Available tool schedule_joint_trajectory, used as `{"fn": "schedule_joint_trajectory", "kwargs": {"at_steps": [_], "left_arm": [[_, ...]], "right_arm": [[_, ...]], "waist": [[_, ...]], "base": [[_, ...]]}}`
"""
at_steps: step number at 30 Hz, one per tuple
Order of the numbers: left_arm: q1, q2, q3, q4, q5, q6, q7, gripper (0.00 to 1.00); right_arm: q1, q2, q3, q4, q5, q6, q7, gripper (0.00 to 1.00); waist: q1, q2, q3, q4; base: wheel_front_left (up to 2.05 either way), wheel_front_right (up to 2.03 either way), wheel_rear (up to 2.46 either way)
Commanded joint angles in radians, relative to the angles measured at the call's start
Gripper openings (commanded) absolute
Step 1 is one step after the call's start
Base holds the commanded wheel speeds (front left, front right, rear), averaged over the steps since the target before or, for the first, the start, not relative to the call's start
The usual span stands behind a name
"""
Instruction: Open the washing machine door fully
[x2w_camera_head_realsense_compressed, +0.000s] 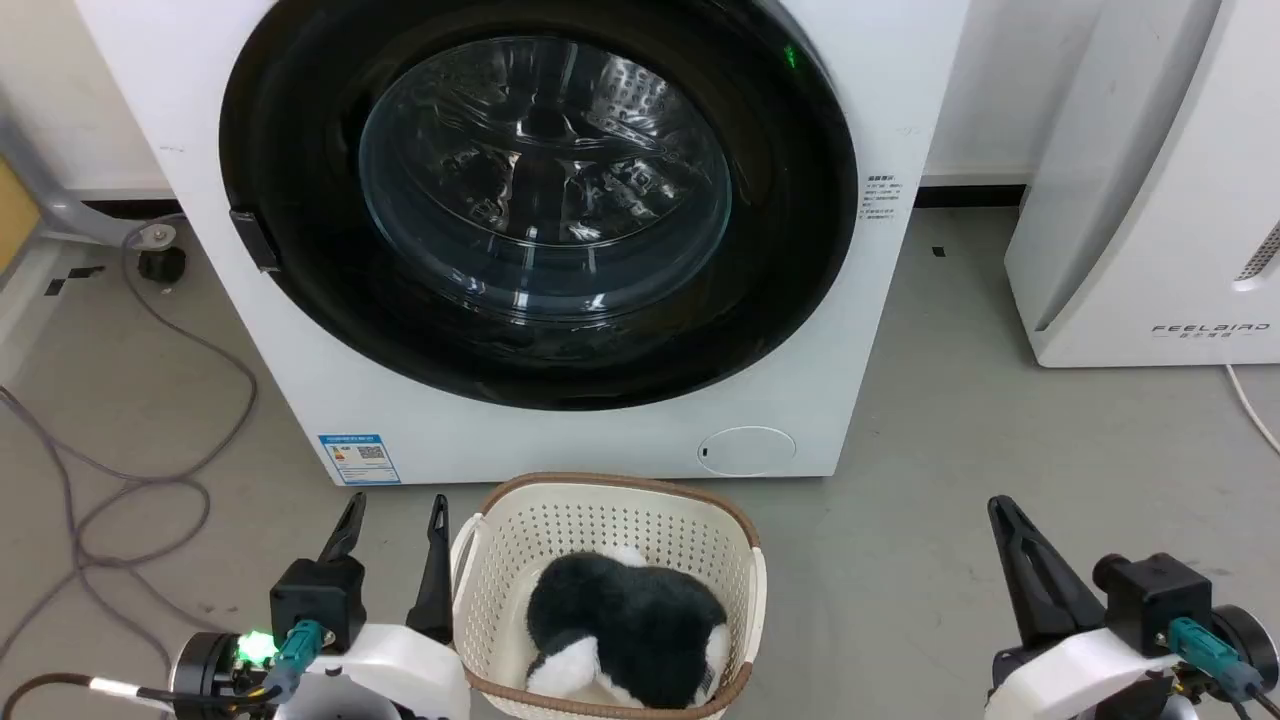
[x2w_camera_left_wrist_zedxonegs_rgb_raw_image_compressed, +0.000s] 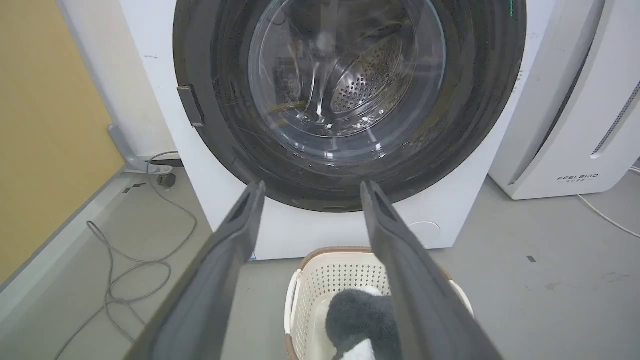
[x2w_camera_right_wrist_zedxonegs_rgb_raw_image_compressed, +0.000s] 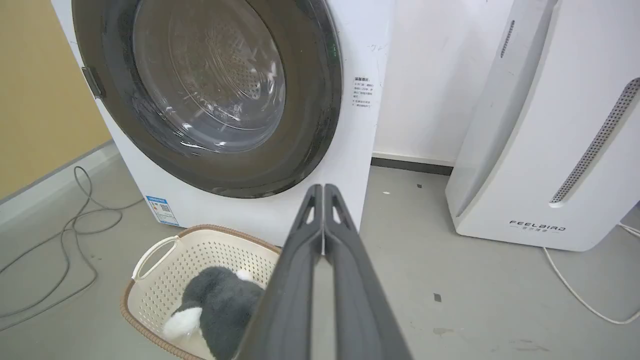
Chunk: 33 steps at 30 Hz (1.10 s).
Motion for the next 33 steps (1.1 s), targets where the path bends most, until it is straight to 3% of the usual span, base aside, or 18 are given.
{"fn": "schedule_joint_trajectory", "kwargs": {"at_steps": [1, 18, 33], "left_arm": [[-0.011, 0.000, -0.007, 0.008, -0.008, -0.003, -0.014, 1.00], [-0.024, 0.000, -0.024, 0.018, -0.035, -0.002, -0.048, 1.00], [-0.051, 0.000, -0.023, 0.013, -0.053, -0.005, -0.079, 1.00]], "right_arm": [[0.016, 0.000, -0.005, 0.004, 0.021, 0.000, -0.012, 0.00], [-0.022, 0.000, -0.001, 0.037, 0.406, 0.000, -0.052, 0.00], [-0.243, -0.026, -0.025, 0.158, 0.704, 0.000, -0.055, 0.00]], "waist": [[0.0000, 0.0000, -0.001, 0.000], [0.0000, 0.0000, 0.012, -0.006], [0.0000, 0.0000, 0.055, -0.026]], "base": [[0.00, 0.00, 0.00], [0.00, 0.00, 0.00], [0.00, 0.00, 0.00]]}}
